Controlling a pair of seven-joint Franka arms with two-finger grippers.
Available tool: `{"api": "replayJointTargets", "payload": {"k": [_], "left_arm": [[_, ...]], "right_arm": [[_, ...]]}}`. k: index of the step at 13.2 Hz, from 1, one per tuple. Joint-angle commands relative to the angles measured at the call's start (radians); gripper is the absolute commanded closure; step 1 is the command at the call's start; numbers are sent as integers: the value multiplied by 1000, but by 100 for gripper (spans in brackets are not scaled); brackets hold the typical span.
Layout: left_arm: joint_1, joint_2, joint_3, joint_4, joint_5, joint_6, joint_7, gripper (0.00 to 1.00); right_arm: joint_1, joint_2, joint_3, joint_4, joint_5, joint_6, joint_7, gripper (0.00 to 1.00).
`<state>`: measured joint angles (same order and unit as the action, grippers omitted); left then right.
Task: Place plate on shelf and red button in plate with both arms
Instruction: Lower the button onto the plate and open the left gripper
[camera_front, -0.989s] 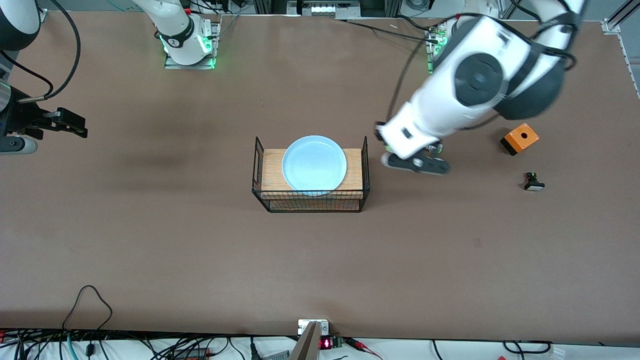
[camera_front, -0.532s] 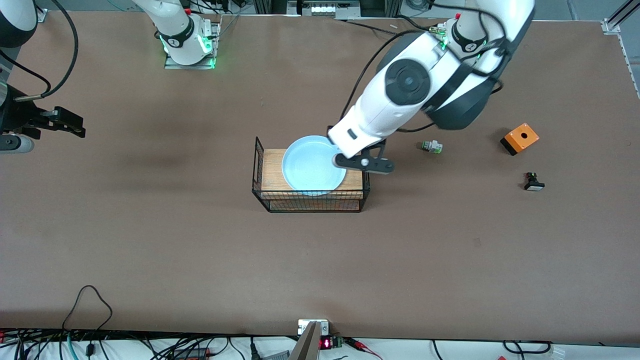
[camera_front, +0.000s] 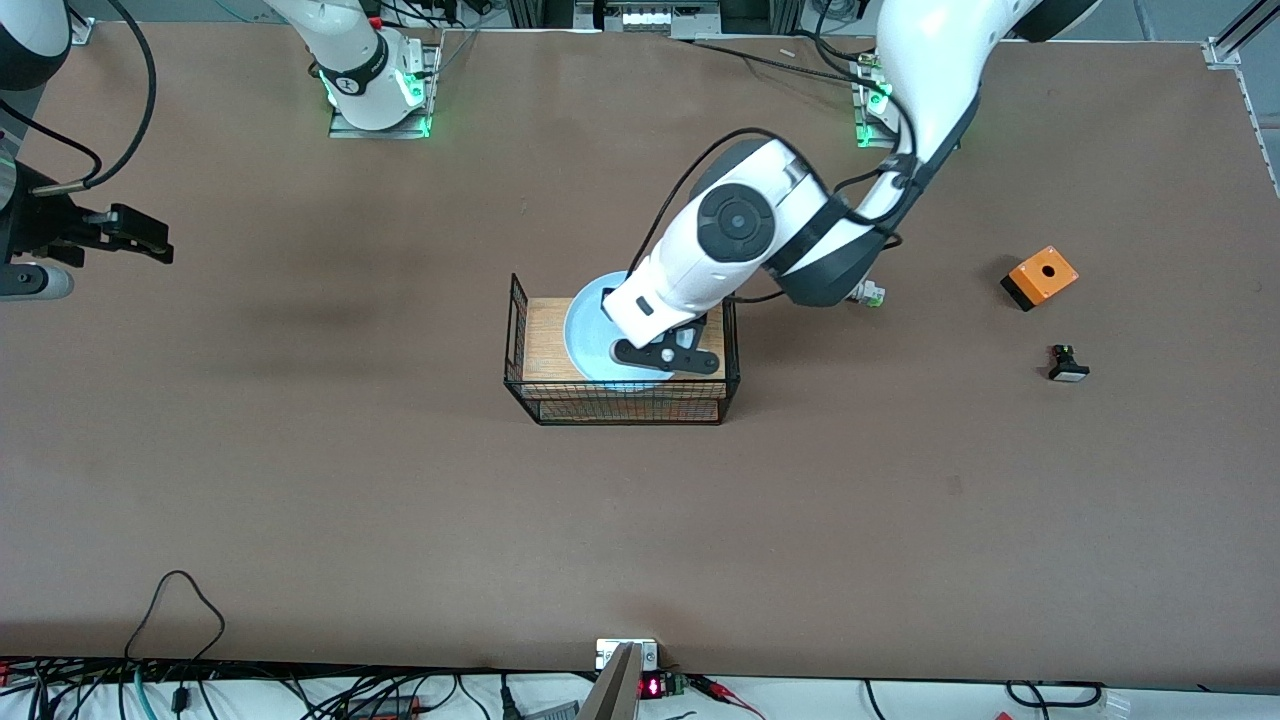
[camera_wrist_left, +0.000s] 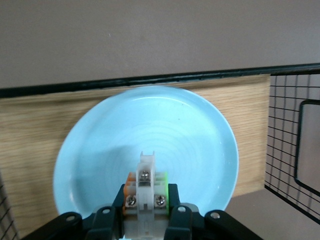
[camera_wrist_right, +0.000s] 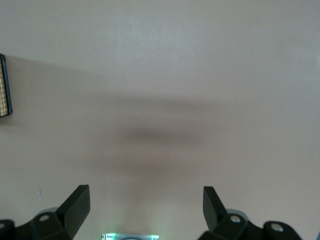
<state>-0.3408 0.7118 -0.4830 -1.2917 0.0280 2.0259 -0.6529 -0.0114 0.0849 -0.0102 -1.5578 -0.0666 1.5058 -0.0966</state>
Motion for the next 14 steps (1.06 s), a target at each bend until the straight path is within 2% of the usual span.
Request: {"api": "replayJointTargets", "payload": {"k": [1, 2, 3, 4, 8, 12, 14], "left_arm": [[-27, 29, 18, 37, 35, 1, -17, 90], [-26, 29, 18, 37, 32, 0, -19, 76], [-20, 29, 20, 34, 33, 0, -16, 30], [-15, 26, 20, 29, 38, -1, -14, 0], [5, -15, 18, 37, 38, -36, -16, 0], [120, -188, 17, 45, 39, -300, -8, 0], [186, -236, 18, 46, 39, -392, -5, 0]], "right_arm": [[-12, 15, 12, 41, 7, -36, 0, 0], [-12, 15, 12, 41, 8, -33, 0, 0], [-12, 15, 12, 41, 8, -29, 0, 0], [-12, 15, 13, 41, 8, -27, 0, 0], [-12, 15, 13, 42, 14, -24, 1, 0], [-12, 16, 13, 45, 14, -22, 3, 0], [-12, 21, 13, 48, 14, -22, 1, 0]]}}
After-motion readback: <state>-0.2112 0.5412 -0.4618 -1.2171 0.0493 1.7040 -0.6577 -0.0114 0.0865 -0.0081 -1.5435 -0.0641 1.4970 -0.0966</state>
